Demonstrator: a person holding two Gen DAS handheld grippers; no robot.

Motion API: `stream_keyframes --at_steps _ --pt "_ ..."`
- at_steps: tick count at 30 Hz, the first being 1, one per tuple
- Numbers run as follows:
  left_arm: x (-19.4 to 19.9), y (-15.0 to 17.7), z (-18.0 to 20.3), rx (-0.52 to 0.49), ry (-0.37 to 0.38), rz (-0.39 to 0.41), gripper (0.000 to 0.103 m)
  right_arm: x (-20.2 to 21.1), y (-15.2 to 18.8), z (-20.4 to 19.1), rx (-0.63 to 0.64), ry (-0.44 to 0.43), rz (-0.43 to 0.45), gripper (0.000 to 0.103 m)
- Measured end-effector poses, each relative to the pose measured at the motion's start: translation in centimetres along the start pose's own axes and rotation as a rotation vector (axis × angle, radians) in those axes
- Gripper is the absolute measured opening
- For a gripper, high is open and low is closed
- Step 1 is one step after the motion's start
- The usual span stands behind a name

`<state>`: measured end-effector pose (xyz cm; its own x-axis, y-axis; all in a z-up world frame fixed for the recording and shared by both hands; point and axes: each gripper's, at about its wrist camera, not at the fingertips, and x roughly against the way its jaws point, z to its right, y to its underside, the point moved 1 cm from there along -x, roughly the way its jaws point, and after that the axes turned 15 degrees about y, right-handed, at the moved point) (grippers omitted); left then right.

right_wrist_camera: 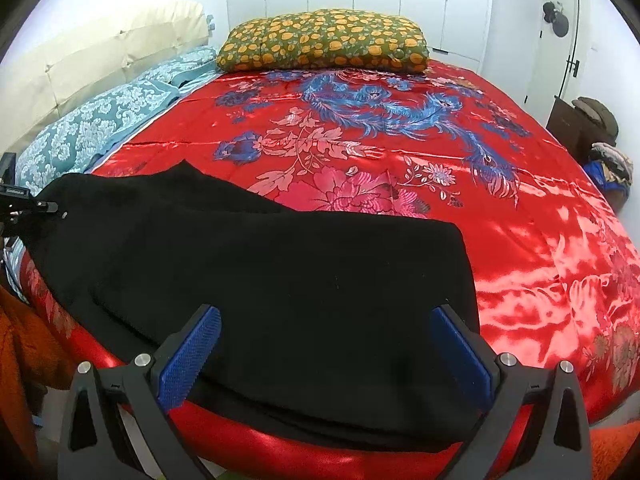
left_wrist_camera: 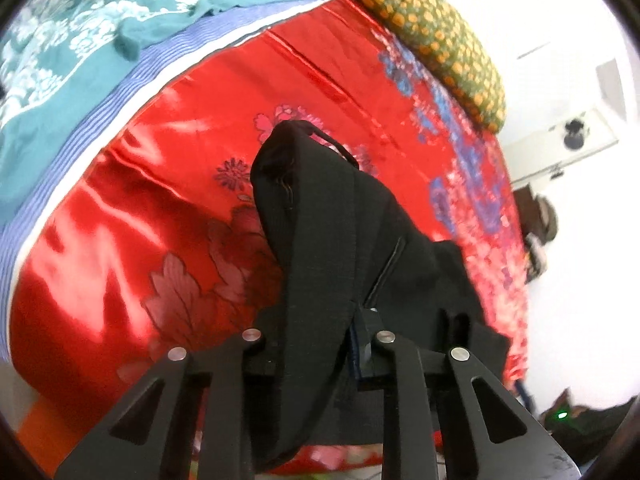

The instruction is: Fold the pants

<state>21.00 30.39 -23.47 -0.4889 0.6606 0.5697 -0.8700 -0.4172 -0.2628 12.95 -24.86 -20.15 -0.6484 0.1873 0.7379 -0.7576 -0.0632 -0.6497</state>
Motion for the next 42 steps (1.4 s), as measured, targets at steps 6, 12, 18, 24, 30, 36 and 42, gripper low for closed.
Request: stream_keyframes --at_steps 6,12,18,24,30,36,42 --pt "1.9 1.4 2.3 0.079 0.096 0.044 0.019 0.6 -0.5 0.9 -0.038 -0.006 0.022 0.103" --pt "2.0 3.3 10.0 0.012 0.222 0.023 0.018 2.0 -1.3 3.6 -0.150 -0.024 0.062 0.103" --pt "-1.3 5.3 18.0 -0.043 0.320 -0.041 0.018 2.2 -1.1 7.8 -0.306 -0.035 0.037 0.103" --pt "-8.7 8.8 25.1 -0.106 0.354 -0.170 0.018 2.6 0.0 13.5 -0.479 -0.032 0.038 0.103" --pt "-17.7 13.5 28.2 -0.139 0.311 -0.295 0.018 2.7 1.9 18.3 -0.604 -0.015 0.019 0.103" --pt "-25.2 18.7 30.2 -0.282 0.157 -0.380 0.026 2.4 3.9 20.8 -0.672 0.001 -0.016 0.103" --pt "-29.1 21.5 31.9 -0.241 0.274 -0.574 0.056 2.3 5.3 22.2 -0.719 -0.008 -0.035 0.103"
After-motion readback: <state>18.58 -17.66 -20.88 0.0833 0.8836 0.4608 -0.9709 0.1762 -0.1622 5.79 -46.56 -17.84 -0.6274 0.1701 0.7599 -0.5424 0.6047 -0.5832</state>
